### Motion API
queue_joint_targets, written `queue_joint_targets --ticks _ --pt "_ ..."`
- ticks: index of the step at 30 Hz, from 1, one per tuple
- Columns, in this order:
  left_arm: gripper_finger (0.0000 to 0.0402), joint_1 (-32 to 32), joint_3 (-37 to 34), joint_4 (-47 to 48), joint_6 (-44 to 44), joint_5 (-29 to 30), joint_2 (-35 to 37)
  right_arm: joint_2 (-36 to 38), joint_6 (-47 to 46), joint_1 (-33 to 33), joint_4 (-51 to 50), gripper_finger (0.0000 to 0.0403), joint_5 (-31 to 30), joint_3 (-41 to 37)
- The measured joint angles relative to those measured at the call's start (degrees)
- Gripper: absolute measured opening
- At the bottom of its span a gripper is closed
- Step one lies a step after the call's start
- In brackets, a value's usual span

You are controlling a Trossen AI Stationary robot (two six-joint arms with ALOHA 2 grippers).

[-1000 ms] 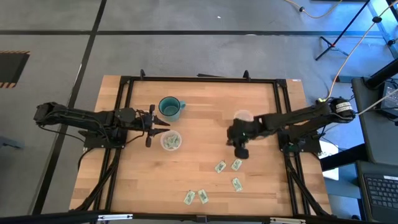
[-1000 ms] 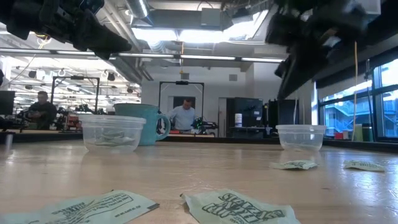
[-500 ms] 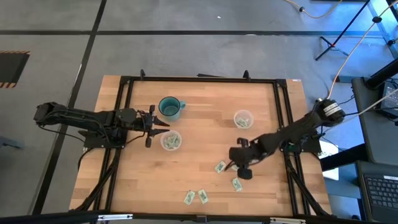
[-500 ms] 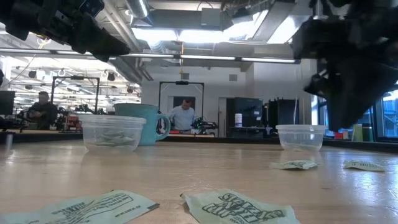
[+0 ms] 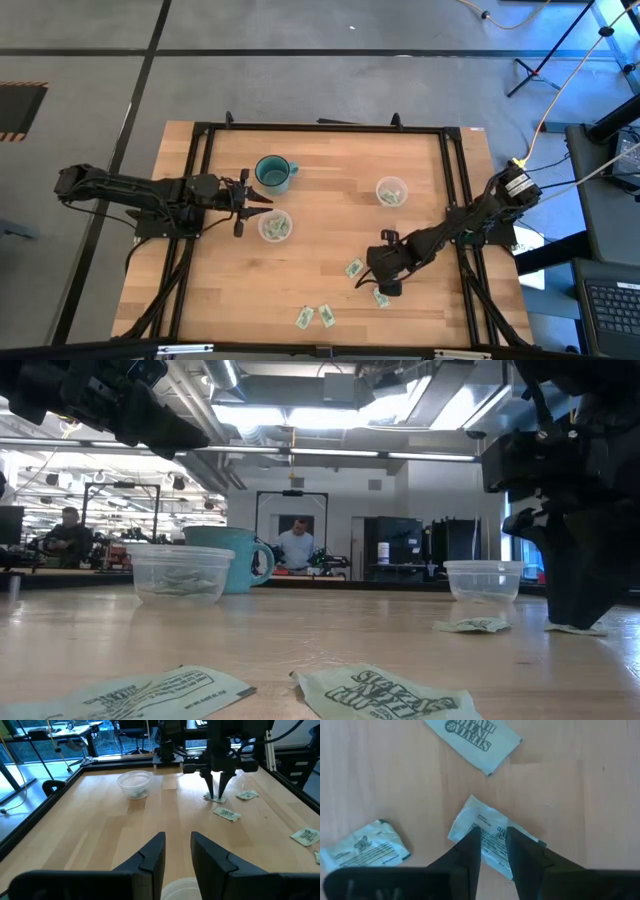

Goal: Pick and place Stevia / Truvia into bins
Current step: Put the white stevia packet into the right transparent container

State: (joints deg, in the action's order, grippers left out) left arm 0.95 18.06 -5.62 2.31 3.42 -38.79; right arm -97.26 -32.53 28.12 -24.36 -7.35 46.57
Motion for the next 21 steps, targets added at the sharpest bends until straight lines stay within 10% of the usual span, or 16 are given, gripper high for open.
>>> queue_joint_targets --ticks 21 --pt "0.0086 0.02 0.00 0.01 0.00 0.00 0.00 3.81 5.16 -1.05 -16.29 0.0003 -4.37 9.22"
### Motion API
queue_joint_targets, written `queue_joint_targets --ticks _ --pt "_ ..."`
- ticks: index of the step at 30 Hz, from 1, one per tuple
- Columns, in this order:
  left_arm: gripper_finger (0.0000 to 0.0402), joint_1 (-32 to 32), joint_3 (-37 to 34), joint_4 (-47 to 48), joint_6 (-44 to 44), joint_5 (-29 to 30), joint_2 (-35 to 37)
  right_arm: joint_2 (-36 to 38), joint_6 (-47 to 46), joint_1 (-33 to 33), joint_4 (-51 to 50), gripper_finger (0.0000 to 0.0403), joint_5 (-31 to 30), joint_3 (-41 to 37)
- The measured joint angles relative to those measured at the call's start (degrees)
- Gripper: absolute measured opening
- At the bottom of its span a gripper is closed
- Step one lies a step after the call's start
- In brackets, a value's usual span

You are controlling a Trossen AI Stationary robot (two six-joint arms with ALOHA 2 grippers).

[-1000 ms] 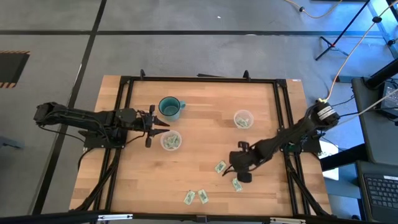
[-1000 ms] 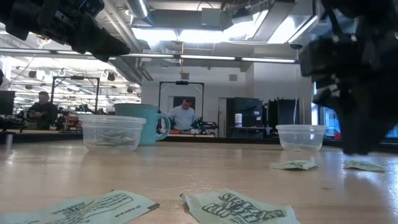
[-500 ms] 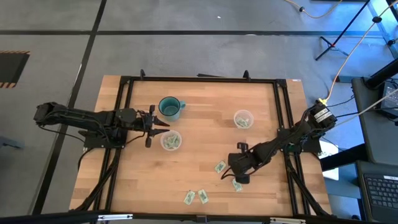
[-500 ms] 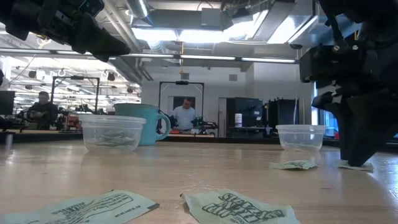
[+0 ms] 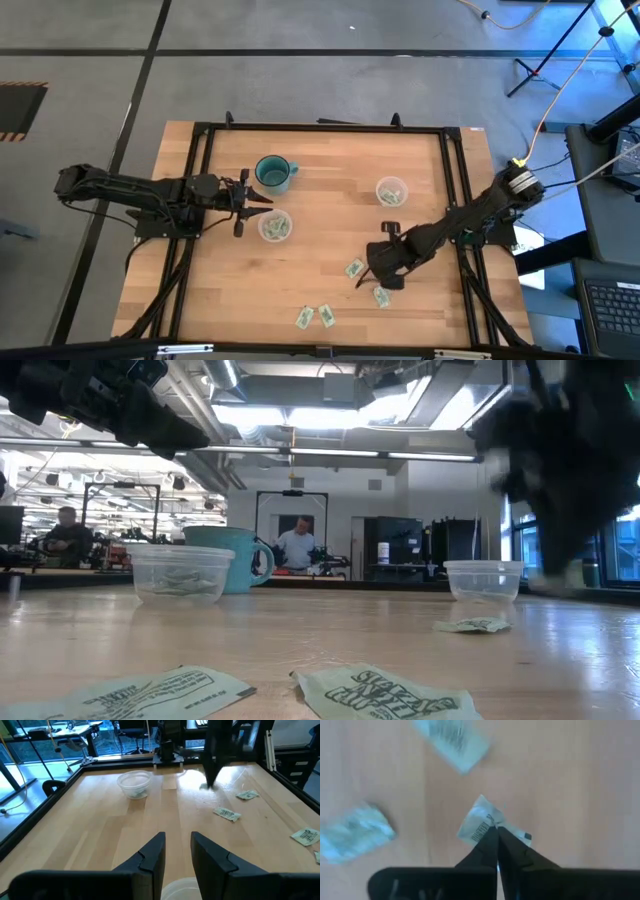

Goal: Pick and place Stevia / Truvia into bins
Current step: Put the white stevia packet into the right transparent container

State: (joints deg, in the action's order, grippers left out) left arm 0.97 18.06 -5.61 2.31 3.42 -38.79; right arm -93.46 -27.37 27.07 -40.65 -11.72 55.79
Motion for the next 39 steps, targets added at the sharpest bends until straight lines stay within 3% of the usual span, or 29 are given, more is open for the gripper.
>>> queue_joint_targets --ticks 6,16,20,27,39 --pt "0.0086 0.00 0.00 0.10 0.00 0.00 0.00 8.51 -0.76 -4.13 -12.10 0.0005 -10.67 3.78" --pt "0.0086 0.00 0.02 0.01 0.00 0.00 0.00 16.37 1.05 -20.92 -20.65 0.0002 -10.47 3.68" --pt "0.0086 -0.01 0.02 0.02 0.00 0.00 0.00 15.80 6.52 -27.67 -17.86 0.0002 -5.32 3.22" --pt "0.0086 0.00 0.02 0.22 0.00 0.00 0.00 15.21 10.58 -36.09 -10.26 0.0002 -2.38 -4.21" --pt "0.0086 0.00 0.02 0.24 0.00 0.00 0.00 15.13 12.70 -39.05 -2.05 0.0002 -1.97 -10.69"
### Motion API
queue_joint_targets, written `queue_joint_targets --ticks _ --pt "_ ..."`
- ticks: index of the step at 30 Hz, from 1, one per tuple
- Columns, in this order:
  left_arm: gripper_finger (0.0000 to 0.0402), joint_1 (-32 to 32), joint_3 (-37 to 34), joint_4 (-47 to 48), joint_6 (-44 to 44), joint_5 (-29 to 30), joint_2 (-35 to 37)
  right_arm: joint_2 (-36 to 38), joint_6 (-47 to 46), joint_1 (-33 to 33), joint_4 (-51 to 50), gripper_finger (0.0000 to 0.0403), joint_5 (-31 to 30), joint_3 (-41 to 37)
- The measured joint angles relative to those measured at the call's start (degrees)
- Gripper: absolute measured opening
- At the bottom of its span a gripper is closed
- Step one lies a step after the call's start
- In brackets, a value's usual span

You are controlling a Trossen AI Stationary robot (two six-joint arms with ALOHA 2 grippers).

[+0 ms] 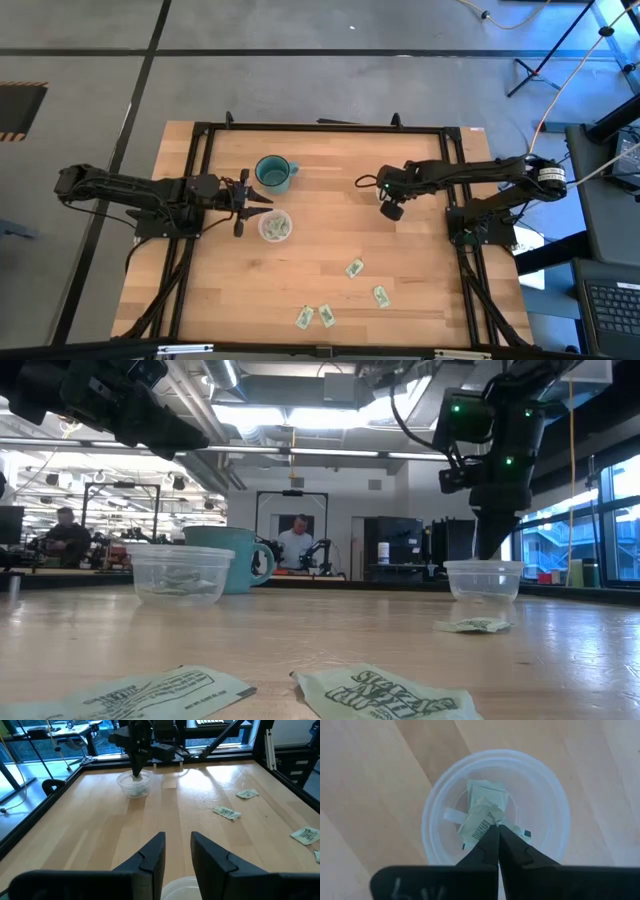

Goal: Pick and place Stevia / Truvia into bins
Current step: Put the white stevia packet into the right transparent container

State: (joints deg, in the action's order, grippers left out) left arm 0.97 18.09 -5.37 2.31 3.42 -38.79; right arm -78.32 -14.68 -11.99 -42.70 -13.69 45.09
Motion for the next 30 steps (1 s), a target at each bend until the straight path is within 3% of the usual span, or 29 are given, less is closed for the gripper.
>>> queue_joint_targets --ticks 13,25,27,30 --pt "0.0086 0.00 0.00 0.01 0.00 0.00 0.00 0.02 -0.04 0.00 1.80 0.0008 -0.04 -0.41" --pt "0.0086 -0.02 0.00 0.02 0.00 0.00 0.00 0.09 -1.31 0.23 1.57 0.0100 0.01 -0.33" --pt "0.0086 0.00 0.00 0.02 0.00 0.00 0.00 0.09 0.06 0.93 1.61 0.0106 1.67 0.16" --pt "0.0086 -0.01 0.00 0.02 0.00 0.00 0.00 0.09 5.61 3.77 3.84 0.0108 9.42 0.91"
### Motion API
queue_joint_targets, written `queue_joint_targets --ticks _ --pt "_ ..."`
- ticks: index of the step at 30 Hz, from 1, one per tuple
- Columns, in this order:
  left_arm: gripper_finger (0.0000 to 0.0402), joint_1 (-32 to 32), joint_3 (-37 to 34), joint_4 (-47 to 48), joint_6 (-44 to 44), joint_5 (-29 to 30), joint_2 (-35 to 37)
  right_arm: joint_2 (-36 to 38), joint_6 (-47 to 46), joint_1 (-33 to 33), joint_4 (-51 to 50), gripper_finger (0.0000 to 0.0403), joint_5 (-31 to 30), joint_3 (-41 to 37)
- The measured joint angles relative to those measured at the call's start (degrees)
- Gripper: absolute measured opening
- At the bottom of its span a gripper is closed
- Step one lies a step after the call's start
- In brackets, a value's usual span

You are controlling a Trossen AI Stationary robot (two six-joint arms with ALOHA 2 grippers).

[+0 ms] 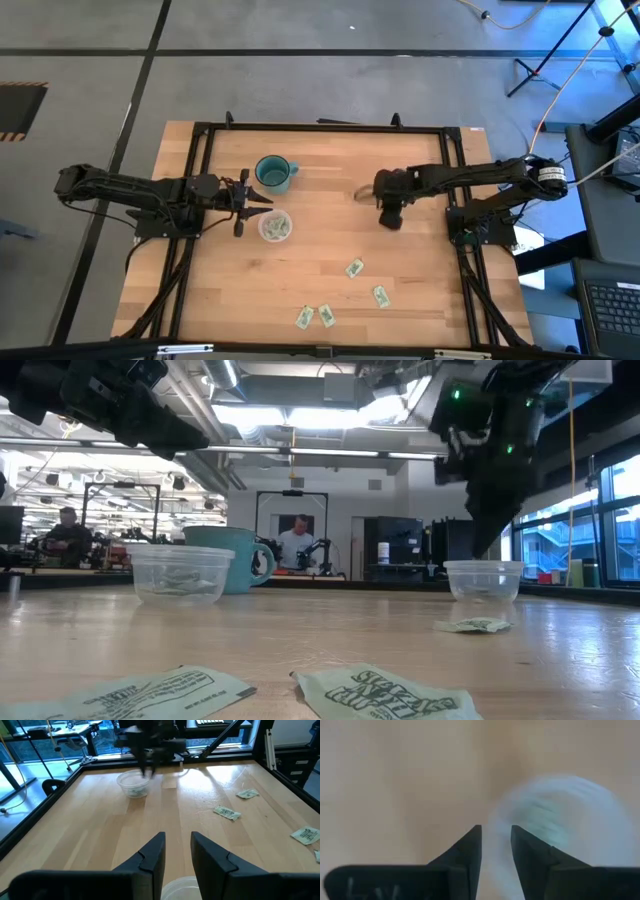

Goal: Pick and place Stevia / Truvia into bins
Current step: Put the white stevia packet into the right transparent container

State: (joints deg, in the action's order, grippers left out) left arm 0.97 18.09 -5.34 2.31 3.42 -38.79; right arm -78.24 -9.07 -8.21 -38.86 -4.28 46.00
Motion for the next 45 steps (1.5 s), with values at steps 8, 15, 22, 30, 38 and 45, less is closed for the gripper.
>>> queue_joint_targets --ticks 8,15,22,30,38,45 --pt "0.0086 -0.01 0.00 0.00 0.00 -0.02 0.00 0.00 6.41 12.80 12.18 0.0092 5.17 0.41" --pt "0.0086 -0.01 0.00 0.00 0.00 0.00 0.00 -2.13 6.41 23.21 21.65 0.0068 -0.06 0.43" --pt "0.0086 0.03 0.00 -0.02 -0.07 0.00 0.01 -11.44 6.55 27.26 22.60 0.0050 -0.29 5.99" --pt "0.0086 0.05 0.00 0.57 -0.20 -0.02 0.00 -23.26 7.77 30.40 15.15 0.0049 0.03 15.51" --pt "0.0086 0.05 0.00 1.07 -0.20 -0.02 0.00 -27.75 7.81 33.00 13.29 0.0048 1.38 19.88" --pt "0.0086 0.05 0.00 1.24 -0.20 -0.02 0.00 -28.02 4.18 33.37 12.78 0.0052 1.84 19.88"
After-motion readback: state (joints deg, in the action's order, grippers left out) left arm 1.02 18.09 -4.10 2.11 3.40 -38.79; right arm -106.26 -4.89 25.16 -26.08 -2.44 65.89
